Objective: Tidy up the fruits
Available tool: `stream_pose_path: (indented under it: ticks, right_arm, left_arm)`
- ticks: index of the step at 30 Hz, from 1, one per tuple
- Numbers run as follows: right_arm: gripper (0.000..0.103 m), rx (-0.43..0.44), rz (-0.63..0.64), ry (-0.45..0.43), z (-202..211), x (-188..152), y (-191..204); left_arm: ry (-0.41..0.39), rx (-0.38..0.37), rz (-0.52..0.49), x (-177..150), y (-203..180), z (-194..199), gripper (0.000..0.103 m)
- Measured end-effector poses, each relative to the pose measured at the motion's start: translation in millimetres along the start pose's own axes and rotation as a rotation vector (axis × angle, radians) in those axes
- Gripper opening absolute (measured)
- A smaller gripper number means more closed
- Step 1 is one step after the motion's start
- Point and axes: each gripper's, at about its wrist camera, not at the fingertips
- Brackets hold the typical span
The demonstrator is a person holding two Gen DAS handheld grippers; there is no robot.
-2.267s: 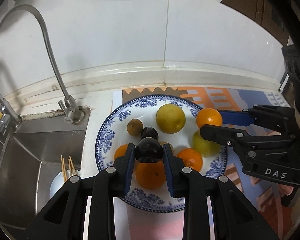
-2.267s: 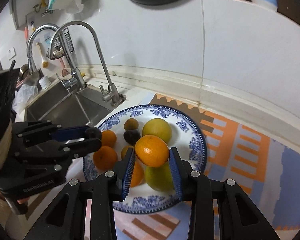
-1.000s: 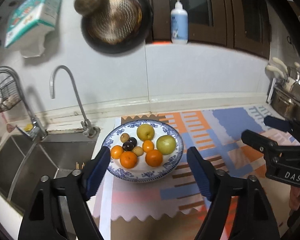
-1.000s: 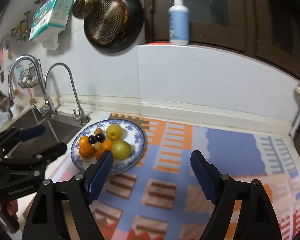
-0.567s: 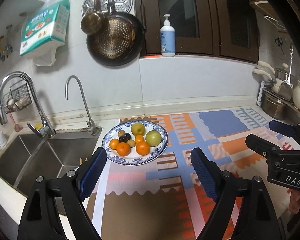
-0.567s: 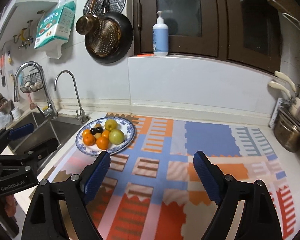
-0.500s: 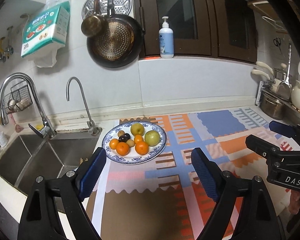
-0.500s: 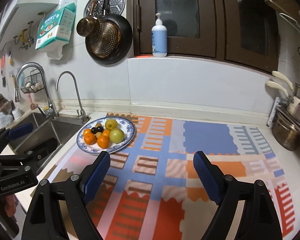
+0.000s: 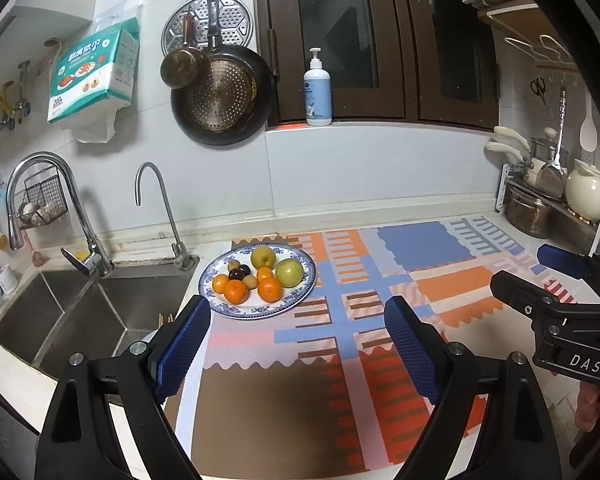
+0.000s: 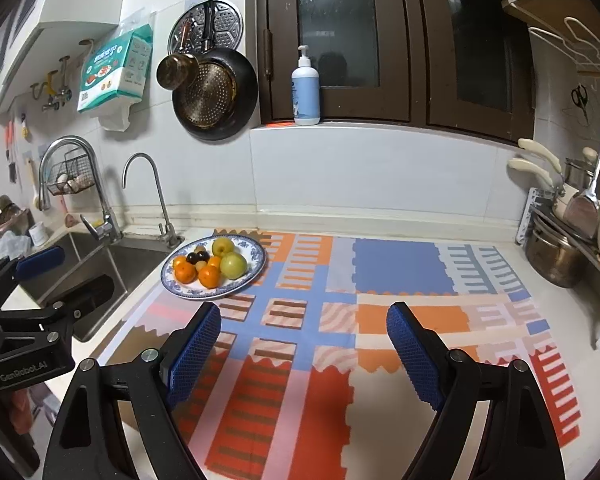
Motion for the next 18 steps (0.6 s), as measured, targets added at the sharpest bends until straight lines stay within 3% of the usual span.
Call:
stream_pose_path:
  ticks: [18]
  right_arm:
    - [0.086, 0.006, -0.001, -0.017, 20.9, -10.8, -1.4]
  left_arm:
    - [-0.024, 0.014, -0.007, -7.2, -6.9, 23.1, 0.097]
Point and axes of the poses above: each gripper's, at about its wrist camera, not at the fingertips, and z roughly against the way its jaws point, y to its left, x to its top, and after that the axes turned 9 degrees about y, right-handed
